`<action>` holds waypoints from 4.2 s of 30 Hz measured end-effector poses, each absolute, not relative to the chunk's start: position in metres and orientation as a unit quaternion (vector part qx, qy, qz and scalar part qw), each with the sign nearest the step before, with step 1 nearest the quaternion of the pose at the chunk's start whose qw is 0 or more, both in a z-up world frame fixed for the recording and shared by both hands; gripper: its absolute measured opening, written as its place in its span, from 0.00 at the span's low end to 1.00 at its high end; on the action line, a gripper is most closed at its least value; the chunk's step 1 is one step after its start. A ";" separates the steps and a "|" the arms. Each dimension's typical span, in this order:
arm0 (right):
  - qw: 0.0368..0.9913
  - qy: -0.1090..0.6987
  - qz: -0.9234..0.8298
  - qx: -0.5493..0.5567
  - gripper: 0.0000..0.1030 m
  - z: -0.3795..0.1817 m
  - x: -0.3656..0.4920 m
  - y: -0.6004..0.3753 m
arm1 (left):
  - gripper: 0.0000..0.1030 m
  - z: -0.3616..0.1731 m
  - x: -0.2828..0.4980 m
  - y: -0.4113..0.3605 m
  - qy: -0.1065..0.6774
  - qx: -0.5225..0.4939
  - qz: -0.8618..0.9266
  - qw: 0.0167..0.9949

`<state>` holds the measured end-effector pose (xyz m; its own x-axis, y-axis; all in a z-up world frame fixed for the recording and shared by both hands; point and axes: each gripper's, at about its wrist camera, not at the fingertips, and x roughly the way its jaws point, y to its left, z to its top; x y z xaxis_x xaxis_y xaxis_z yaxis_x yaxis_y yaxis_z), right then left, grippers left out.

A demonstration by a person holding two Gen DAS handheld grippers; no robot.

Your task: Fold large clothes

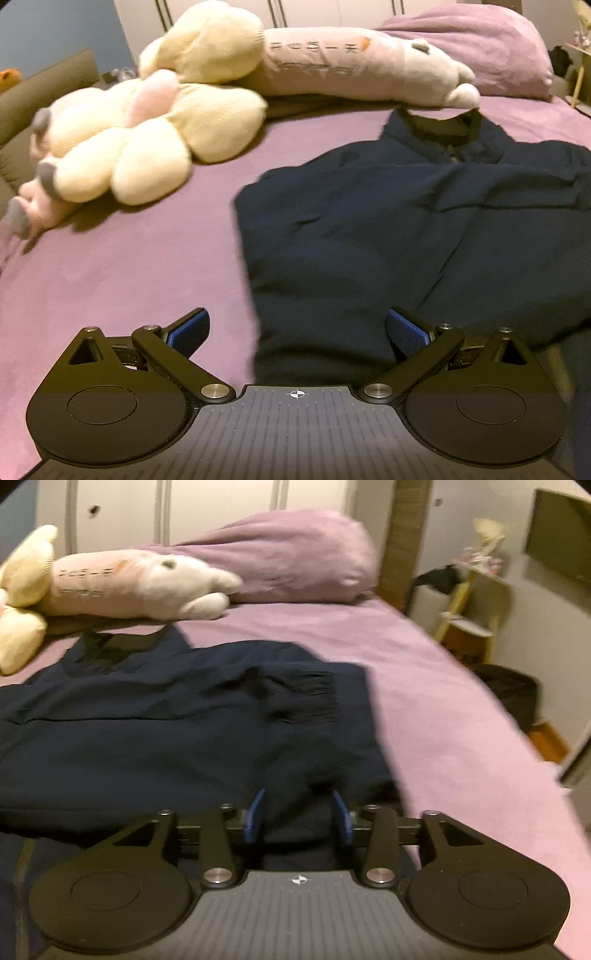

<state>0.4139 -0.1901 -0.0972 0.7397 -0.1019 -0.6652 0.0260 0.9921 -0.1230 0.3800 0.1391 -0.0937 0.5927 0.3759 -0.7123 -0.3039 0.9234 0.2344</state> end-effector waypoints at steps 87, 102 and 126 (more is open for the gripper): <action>0.906 0.358 0.099 0.205 0.67 -0.111 0.383 -0.320 | 0.86 -0.101 0.296 0.233 0.370 -0.250 0.029 0.894; 0.924 0.340 0.123 0.126 0.75 -0.114 0.383 -0.331 | 0.49 -0.105 0.312 0.219 0.392 -0.225 0.022 0.892; 0.966 0.246 0.047 0.071 0.08 -0.025 0.513 -0.235 | 0.15 -0.022 0.440 0.222 0.304 -0.153 0.088 0.936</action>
